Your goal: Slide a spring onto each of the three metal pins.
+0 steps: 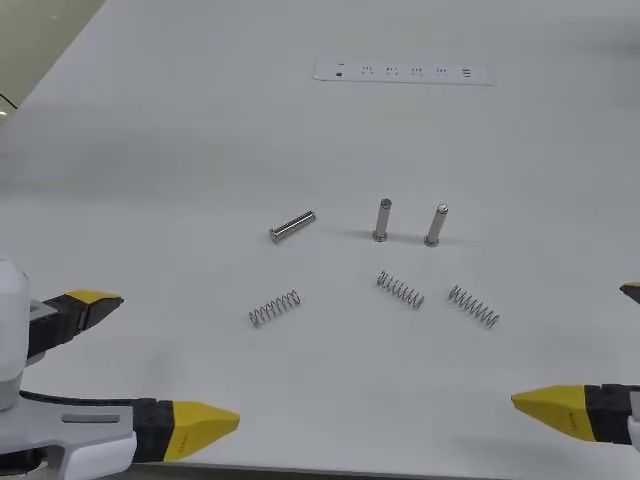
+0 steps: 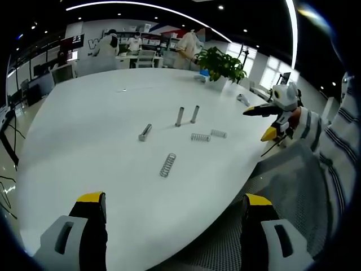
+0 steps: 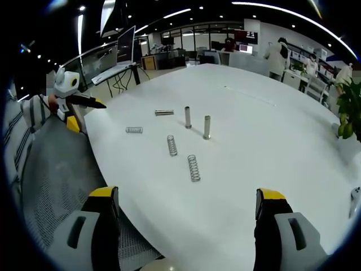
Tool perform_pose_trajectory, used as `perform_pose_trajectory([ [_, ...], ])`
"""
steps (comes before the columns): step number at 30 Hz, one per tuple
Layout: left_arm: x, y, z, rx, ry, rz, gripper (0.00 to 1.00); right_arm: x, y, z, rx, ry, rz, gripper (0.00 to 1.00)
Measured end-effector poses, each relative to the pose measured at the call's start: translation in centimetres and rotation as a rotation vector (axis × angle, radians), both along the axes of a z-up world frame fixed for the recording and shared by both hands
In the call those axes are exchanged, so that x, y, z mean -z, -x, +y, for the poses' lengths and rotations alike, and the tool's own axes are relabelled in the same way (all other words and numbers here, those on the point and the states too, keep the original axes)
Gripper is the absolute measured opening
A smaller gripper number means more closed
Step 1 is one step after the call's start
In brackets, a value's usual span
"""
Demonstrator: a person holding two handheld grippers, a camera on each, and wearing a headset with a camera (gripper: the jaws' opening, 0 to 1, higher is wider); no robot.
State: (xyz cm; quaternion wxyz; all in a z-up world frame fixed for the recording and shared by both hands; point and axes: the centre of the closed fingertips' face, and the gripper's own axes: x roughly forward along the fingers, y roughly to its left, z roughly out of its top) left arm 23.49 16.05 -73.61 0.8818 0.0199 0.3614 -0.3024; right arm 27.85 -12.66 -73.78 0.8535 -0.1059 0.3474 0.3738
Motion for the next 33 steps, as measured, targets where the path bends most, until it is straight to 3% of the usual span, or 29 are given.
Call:
perform_pose_trajectory([
  [16,-0.05,-0.37,0.62,-0.007,-0.01,0.001,0.98,-0.32,-0.03,-0.29,0.005,0.001,-0.013,1.0],
  [22,0.02,-0.2,0.39,0.004,-0.012,0.015,0.98,-0.23,0.05,-0.16,0.016,-0.01,-0.005,1.0],
  [33,0.17,-0.5,-0.02,0.014,-0.005,0.014,0.98,-0.62,-0.17,-0.22,0.027,-0.02,-0.008,1.0],
])
